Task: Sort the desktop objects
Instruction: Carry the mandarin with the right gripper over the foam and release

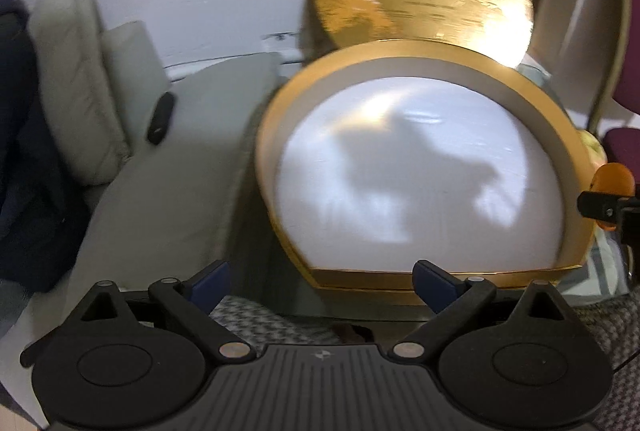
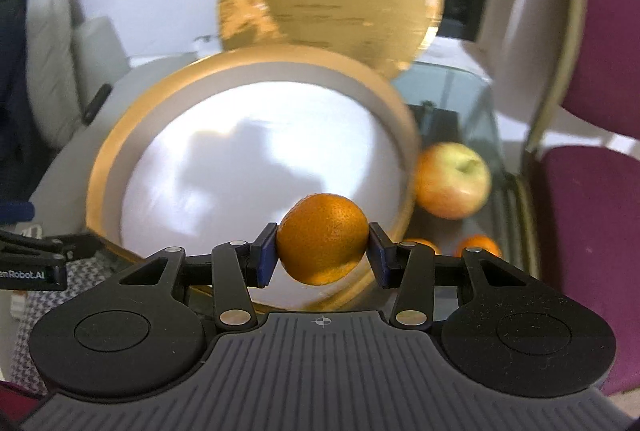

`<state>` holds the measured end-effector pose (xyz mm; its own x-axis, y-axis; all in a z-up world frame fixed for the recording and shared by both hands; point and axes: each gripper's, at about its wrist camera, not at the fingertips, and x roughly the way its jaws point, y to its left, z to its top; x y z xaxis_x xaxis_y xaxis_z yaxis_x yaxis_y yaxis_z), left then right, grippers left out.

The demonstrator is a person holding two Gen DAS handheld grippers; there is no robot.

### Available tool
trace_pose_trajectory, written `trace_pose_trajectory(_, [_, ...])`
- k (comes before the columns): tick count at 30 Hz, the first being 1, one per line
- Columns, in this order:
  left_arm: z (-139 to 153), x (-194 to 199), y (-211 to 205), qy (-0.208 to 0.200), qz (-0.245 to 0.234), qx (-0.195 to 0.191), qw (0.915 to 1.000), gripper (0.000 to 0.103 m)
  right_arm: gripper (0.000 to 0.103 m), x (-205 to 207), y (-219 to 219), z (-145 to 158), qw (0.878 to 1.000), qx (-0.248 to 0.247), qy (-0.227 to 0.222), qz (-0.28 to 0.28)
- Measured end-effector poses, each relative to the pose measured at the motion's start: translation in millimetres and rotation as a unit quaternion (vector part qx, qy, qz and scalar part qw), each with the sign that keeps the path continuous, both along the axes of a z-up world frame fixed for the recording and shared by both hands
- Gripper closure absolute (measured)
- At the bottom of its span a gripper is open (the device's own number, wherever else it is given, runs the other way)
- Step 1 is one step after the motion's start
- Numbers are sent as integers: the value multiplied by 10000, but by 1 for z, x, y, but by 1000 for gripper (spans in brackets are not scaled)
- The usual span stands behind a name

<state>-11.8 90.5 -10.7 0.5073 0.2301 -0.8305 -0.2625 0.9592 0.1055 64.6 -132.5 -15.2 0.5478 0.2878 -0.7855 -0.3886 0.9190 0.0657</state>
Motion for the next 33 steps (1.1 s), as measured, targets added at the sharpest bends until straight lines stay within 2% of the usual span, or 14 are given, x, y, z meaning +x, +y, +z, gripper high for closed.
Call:
trace_pose_trajectory(7, [-5,-10,31,-4,423,-105,9991,4,55,7,56,-15,9982,-224,135,541])
trace_pose_trajectory(20, [-10,-19,51,4,601,-280,9978,4,55,26,136,-56,9873,-843,415,1279])
trace_pose_trajectory(27, [-13,-21,57,46,657,-345,9972,4,55,31,156,-69,9841,-964,607,1366])
trace_pose_trajectory(33, [-14,-21,59,87,681,-345,9970,4,55,44,165,-79,9857,-864,802,1202])
